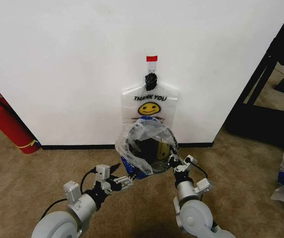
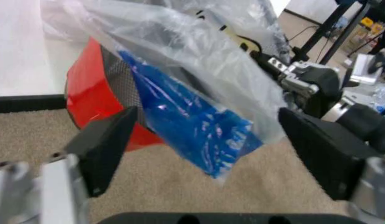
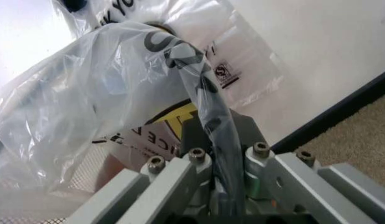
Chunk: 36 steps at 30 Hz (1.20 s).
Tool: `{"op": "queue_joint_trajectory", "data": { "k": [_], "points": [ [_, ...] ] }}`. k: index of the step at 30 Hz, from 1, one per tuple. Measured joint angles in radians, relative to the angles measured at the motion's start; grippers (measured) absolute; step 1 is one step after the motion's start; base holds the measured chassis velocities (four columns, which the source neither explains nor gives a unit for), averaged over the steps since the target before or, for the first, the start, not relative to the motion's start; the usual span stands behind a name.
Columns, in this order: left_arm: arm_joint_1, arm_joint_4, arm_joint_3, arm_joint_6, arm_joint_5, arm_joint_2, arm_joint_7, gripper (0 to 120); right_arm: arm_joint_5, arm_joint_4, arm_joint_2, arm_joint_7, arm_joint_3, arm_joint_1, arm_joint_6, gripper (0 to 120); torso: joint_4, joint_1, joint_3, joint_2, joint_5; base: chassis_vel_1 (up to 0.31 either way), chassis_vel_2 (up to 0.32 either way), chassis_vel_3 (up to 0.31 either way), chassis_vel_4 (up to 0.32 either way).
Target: Pick up the garbage bag from the wall and place it over the trash bin.
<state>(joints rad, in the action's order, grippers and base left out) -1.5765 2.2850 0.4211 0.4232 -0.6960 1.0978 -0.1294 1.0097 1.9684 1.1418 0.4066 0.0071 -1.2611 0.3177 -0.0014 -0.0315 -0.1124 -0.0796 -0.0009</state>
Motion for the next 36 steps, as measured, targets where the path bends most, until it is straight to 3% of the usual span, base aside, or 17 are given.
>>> {"op": "queue_joint_trajectory", "data": {
  "k": [3, 5, 10, 15, 18, 23, 32, 36],
  "points": [
    [0.001, -0.003, 0.0, 0.003, 0.003, 0.0, 0.0, 81, -0.001, 0.003, 0.0, 0.0, 0.001, -0.003, 0.0, 0, 0.0, 0.0, 0.0, 0.0, 0.0, 0.0, 0.0, 0.0, 0.0],
    [0.0, -0.004, 0.0, 0.01, 0.006, -0.003, 0.001, 68, -0.005, 0.007, 0.001, 0.001, 0.001, -0.01, -0.001, 0, 0.0, 0.0, 0.0, 0.0, 0.0001, 0.0, 0.0, 0.0, 0.0],
    [0.001, -0.007, -0.002, 0.012, 0.007, -0.001, 0.006, 54, -0.011, 0.017, 0.002, 0.002, -0.001, -0.015, -0.003, 0, 0.0, 0.0, 0.0, 0.0, 0.0, 0.0, 0.0, 0.0, 0.0],
    [-0.004, -0.007, -0.004, 0.012, 0.009, 0.002, 0.005, 30, -0.017, 0.027, 0.002, 0.004, -0.003, -0.019, -0.005, 0, 0.0, 0.0, 0.0, 0.0, 0.0, 0.0, 0.0, 0.0, 0.0],
    [-0.007, -0.007, -0.004, 0.012, 0.016, 0.0, 0.005, 25, -0.018, 0.029, 0.001, 0.005, -0.003, -0.021, -0.005, 0, 0.0, 0.0, 0.0, 0.0, 0.0, 0.0, 0.0, 0.0, 0.0],
    [-0.02, -0.013, 0.002, 0.003, 0.052, -0.004, 0.003, 1, -0.016, 0.046, -0.001, 0.01, 0.003, -0.023, -0.005, 0, 0.0, 0.0, 0.0, 0.0, 0.0002, 0.0, 0.0, 0.0, 0.0],
    [-0.027, -0.017, 0.01, -0.014, 0.077, -0.005, -0.012, 0, -0.012, 0.053, -0.004, 0.014, 0.004, -0.023, -0.007, 0, 0.0, 0.0, 0.0, 0.0, 0.0001, 0.0, 0.0, 0.0, 0.0],
    [-0.023, -0.049, 0.001, -0.062, 0.146, -0.005, -0.012, 0, -0.002, 0.07, -0.003, 0.017, 0.001, -0.027, -0.01, 0, 0.0, 0.0, 0.0, 0.0, 0.0, 0.0, 0.0, 0.0, 0.0]
  ]
}}
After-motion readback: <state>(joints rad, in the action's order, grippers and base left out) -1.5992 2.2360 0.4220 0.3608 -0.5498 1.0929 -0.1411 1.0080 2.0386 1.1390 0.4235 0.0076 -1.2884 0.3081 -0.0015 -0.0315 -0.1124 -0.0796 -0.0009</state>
